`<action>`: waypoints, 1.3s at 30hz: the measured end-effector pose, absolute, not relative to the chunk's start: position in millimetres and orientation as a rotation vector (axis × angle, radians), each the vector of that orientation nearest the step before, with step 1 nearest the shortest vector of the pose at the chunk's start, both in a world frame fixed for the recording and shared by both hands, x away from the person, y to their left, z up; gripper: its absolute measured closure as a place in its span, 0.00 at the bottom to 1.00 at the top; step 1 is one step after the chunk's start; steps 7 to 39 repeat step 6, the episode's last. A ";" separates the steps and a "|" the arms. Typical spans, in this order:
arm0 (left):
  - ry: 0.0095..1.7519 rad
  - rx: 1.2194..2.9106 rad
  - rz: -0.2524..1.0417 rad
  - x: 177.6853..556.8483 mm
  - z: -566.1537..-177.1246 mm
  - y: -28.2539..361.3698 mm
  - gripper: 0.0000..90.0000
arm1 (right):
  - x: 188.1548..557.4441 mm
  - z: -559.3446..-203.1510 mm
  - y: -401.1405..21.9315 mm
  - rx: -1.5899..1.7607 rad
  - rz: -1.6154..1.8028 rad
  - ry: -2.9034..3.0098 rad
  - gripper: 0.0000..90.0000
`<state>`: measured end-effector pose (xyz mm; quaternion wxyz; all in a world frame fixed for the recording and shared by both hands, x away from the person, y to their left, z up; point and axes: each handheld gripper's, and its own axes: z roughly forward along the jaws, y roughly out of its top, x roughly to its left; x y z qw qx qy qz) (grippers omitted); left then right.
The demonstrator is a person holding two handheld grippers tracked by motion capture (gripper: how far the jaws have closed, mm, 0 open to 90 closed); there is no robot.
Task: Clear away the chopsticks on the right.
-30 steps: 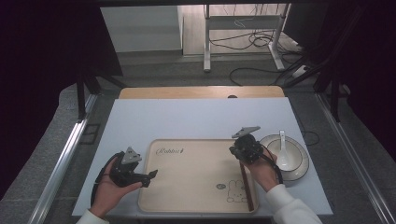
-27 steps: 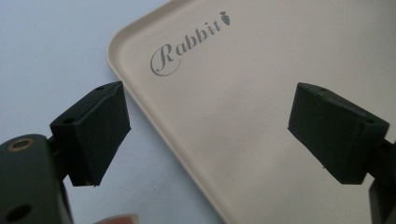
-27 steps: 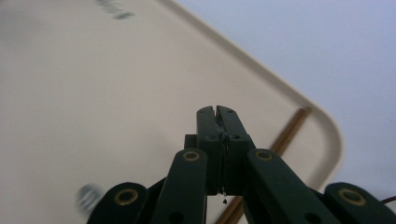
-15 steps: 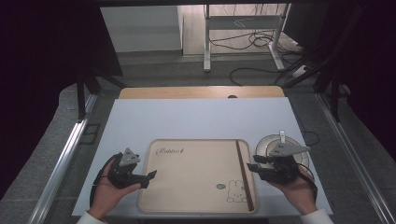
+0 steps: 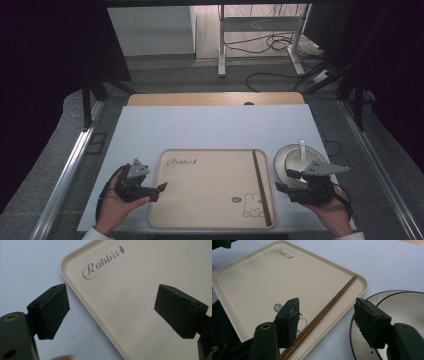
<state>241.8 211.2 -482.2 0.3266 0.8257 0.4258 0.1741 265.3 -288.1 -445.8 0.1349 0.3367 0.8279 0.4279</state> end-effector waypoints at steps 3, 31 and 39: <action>1.116 2.162 0.460 241.6 -482.0 211.8 0.14 | 265.4 -445.7 -287.1 0.968 1.231 2.394 0.39; 1.119 2.160 0.464 241.9 -482.0 212.5 0.14 | 265.4 -445.8 -287.8 0.964 1.227 2.393 0.37; 1.119 2.160 0.464 241.9 -482.0 212.5 0.14 | 265.4 -445.8 -287.8 0.964 1.227 2.393 0.37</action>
